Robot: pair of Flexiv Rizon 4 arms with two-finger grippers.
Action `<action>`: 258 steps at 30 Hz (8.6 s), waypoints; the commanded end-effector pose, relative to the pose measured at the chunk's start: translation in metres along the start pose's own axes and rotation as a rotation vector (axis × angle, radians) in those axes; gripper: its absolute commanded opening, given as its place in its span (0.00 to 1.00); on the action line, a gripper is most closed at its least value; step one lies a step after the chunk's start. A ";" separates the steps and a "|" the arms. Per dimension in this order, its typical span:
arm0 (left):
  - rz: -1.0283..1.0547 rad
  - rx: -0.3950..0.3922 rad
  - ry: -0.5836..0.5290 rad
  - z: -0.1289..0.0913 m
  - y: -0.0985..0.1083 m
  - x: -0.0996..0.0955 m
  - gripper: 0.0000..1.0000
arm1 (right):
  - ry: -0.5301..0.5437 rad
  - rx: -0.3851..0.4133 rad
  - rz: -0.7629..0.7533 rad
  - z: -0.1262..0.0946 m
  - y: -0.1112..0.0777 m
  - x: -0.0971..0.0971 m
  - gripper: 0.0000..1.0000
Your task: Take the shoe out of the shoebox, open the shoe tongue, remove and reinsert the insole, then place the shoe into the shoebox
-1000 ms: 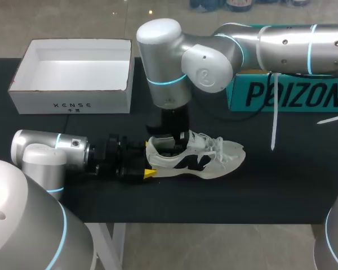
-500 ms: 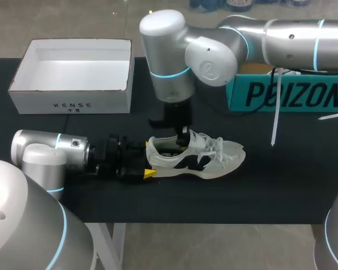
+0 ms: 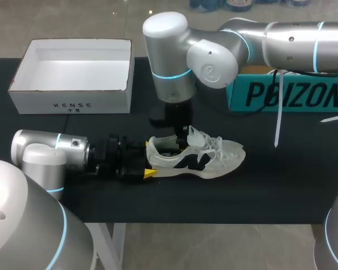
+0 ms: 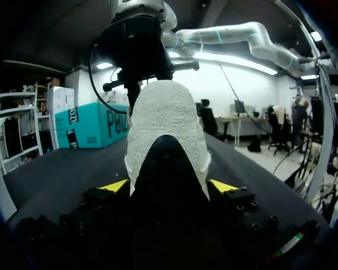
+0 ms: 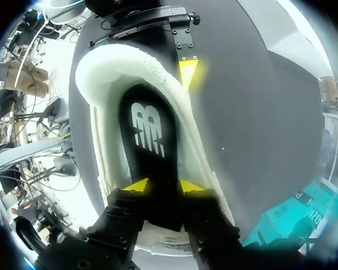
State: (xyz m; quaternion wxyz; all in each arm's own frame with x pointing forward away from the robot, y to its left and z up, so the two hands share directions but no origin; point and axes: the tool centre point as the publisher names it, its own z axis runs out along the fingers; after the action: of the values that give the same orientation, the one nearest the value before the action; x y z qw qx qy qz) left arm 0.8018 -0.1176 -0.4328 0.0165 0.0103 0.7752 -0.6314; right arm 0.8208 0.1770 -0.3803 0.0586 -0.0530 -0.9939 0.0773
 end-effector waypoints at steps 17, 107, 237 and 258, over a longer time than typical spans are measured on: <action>0.000 -0.001 0.001 0.001 0.001 0.000 0.00 | -0.012 0.000 0.009 0.023 0.006 -0.003 0.44; 0.000 -0.001 0.001 0.001 0.001 0.000 0.00 | 0.080 -0.110 0.125 -0.013 -0.029 0.003 0.00; 0.000 -0.001 0.001 0.001 0.001 0.000 0.00 | -0.163 -0.719 0.460 -0.350 -0.112 0.127 0.00; 0.000 -0.001 0.001 0.001 0.001 0.000 0.00 | -0.147 -0.804 0.379 -0.392 -0.138 0.188 0.00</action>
State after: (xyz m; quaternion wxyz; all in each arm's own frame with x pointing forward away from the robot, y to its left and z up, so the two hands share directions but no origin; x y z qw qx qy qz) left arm 0.8014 -0.1171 -0.4330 0.0163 0.0107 0.7752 -0.6314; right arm 0.6695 0.1224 0.0455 -0.0544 -0.2480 -0.9191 -0.3012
